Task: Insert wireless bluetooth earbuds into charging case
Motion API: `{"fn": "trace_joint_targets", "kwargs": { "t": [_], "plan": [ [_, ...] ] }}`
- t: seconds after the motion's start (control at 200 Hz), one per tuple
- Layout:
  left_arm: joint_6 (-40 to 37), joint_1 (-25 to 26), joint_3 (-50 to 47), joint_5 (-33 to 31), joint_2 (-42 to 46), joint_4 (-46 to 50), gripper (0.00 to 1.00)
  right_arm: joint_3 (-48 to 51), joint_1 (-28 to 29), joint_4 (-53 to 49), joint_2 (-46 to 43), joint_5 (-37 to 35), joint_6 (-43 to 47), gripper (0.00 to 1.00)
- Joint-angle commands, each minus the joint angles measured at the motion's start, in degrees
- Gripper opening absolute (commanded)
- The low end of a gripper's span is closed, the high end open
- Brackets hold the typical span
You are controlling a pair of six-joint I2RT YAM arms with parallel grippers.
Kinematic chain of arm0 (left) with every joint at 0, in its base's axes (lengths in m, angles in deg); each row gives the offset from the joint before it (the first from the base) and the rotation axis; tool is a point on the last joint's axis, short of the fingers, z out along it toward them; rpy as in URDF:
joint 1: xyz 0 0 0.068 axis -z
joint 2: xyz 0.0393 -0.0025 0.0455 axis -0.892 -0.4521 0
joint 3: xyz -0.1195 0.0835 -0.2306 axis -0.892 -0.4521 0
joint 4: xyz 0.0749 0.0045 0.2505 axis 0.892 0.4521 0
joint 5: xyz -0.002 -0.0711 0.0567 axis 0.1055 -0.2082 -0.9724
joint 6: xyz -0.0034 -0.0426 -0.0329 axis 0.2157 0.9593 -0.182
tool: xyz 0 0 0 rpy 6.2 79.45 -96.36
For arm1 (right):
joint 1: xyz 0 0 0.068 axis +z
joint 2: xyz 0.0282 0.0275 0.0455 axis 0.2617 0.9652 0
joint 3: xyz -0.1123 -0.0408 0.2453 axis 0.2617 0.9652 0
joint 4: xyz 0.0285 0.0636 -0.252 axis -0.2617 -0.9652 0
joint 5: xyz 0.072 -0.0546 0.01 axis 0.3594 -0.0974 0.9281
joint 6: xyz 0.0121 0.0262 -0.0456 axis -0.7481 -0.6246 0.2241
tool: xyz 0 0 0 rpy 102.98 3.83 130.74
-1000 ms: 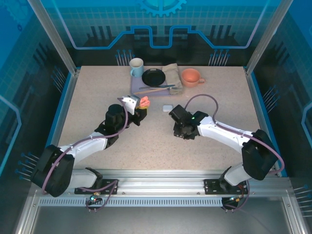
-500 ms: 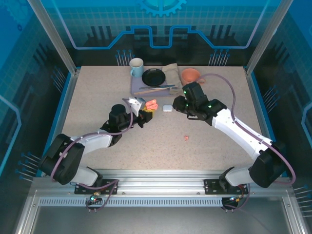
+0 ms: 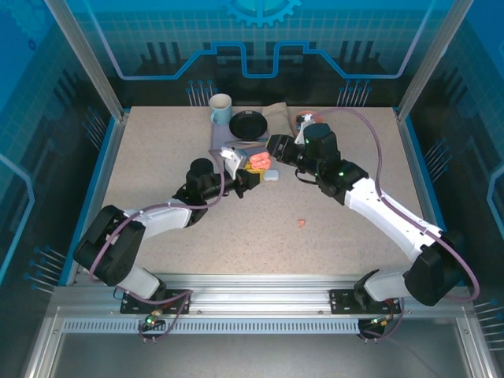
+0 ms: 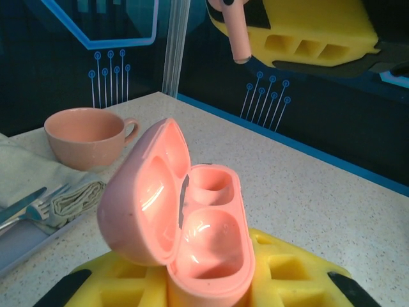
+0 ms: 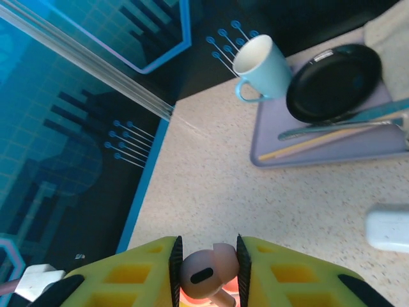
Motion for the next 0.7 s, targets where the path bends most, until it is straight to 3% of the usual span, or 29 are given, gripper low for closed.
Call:
{"fn": "trace_joint_targets", "kwargs": {
  "t": [0.0, 0.275, 0.695],
  "plan": [
    [0.3, 0.4, 2.7, 0.2, -0.4, -4.1, 0.00, 2.8, 0.9, 11.4, -2.2, 1.1, 2.4, 0.30],
    [2.4, 0.6, 4.8, -0.9, -1.7, -7.1, 0.00, 9.3, 3.8, 24.8, -4.2, 1.2, 6.0, 0.30],
    [2.8, 1.0, 7.5, -1.1, -1.8, -6.1, 0.00, 11.8, 5.0, 28.4, -4.1, -0.6, 5.9, 0.29]
  ]
}}
